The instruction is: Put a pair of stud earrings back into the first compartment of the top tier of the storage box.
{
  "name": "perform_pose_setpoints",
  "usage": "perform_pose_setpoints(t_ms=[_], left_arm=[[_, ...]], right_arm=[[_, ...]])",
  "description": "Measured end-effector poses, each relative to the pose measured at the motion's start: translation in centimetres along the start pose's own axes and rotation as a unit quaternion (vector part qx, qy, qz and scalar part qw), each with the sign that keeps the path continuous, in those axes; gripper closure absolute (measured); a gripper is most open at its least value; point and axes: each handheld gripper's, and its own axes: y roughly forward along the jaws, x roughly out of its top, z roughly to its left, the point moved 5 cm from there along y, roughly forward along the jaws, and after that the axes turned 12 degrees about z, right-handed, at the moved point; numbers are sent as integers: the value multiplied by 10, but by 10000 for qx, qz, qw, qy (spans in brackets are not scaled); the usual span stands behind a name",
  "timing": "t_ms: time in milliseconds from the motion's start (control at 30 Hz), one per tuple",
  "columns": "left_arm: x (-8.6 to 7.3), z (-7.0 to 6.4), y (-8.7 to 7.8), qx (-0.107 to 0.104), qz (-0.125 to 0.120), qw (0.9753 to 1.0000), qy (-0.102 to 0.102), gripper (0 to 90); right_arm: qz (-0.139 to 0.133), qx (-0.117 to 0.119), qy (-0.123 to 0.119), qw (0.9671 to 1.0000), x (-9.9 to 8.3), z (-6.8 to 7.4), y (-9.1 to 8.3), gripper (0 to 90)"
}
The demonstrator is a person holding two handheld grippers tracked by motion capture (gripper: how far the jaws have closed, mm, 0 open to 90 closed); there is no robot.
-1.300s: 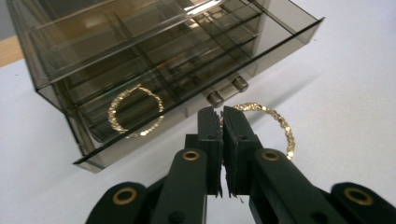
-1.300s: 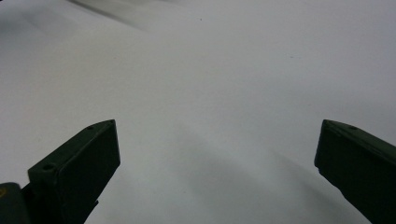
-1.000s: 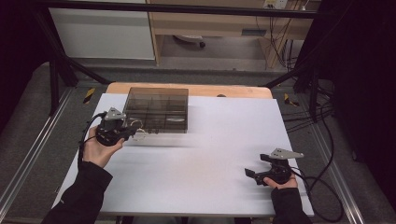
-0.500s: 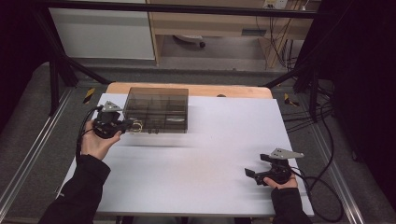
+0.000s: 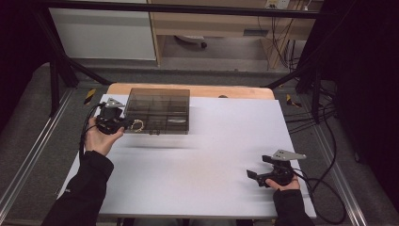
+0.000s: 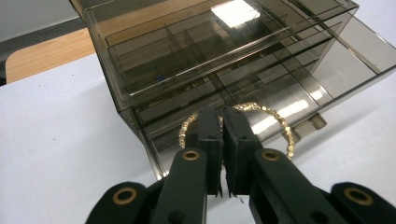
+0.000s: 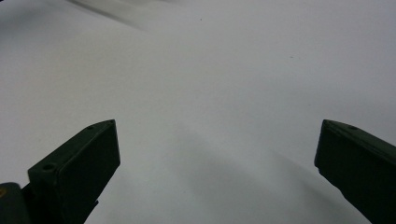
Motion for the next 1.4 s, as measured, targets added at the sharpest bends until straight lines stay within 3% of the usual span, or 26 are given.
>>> perform_pose_setpoints(t_ms=[367,933,1400], left_arm=[[2,12,11,122,33,9998,-119,861],[4,20,28,211,90,9995,-220,861],[-2,18,36,210,165,9996,-132,861]], right_arm=[[9,-13,-10,10000,0,0,0,6],[24,-17,-13,10000,0,0,0,6],[37,-19,-7,10000,0,0,0,6]])
